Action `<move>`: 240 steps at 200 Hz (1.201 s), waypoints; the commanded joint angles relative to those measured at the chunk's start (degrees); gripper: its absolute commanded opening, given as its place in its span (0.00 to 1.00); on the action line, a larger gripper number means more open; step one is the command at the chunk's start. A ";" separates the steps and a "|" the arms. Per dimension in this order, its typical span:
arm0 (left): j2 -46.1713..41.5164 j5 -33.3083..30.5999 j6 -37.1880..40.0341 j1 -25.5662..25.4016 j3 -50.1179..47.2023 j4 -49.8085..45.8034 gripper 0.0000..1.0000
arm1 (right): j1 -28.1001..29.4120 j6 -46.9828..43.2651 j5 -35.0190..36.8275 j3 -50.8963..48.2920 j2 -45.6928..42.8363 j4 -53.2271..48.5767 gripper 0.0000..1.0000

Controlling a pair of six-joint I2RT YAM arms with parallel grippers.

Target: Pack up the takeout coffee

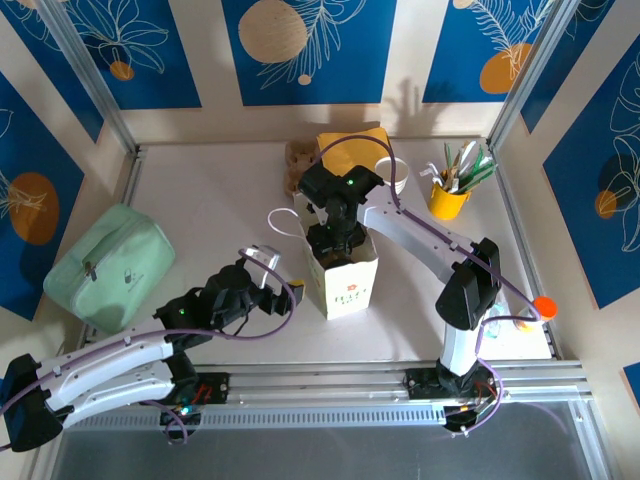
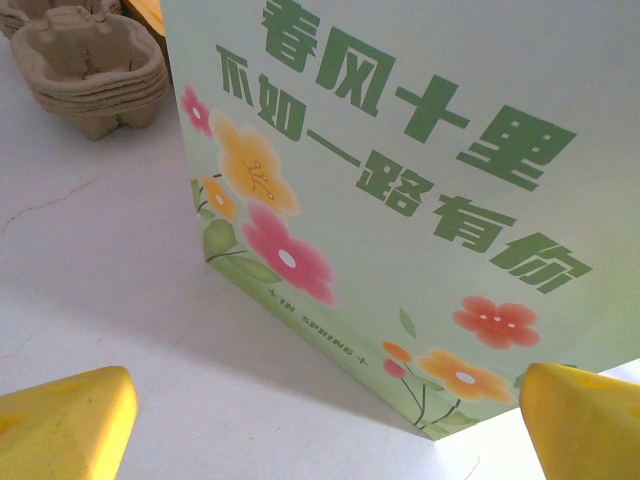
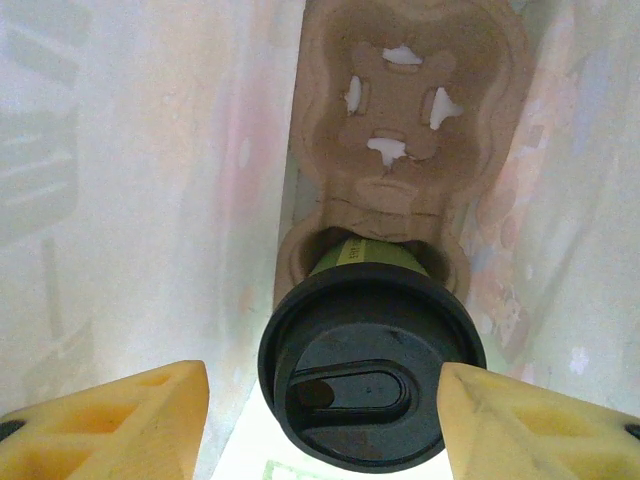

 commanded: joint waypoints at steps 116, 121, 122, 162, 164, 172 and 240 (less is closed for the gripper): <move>-0.48 -1.26 -0.64 -0.46 0.32 -0.77 0.98 | -0.96 1.89 -2.86 5.02 -3.56 -1.05 0.59; -0.46 -1.29 -0.67 -0.46 0.40 -0.71 0.98 | -0.96 1.93 -2.72 5.21 -3.70 -1.09 0.59; -0.48 -1.26 -0.67 -0.46 0.41 -0.71 0.98 | -0.96 1.96 -2.70 5.27 -3.73 -1.13 0.59; -0.49 -1.39 -0.73 -0.46 0.38 -0.86 0.98 | -0.82 1.65 -1.11 7.36 -5.27 -1.52 0.60; -0.55 -1.40 -0.74 -0.46 0.34 -0.83 0.98 | -0.79 1.57 -1.04 7.53 -5.39 -1.50 0.61; -0.61 -1.47 -0.75 -0.48 0.30 -0.91 0.98 | -0.65 0.97 -0.81 8.15 -5.76 -1.62 0.62; -0.09 -1.61 -0.84 -0.46 0.32 -0.32 0.98 | -0.20 -2.56 3.48 14.76 -8.87 -1.70 0.65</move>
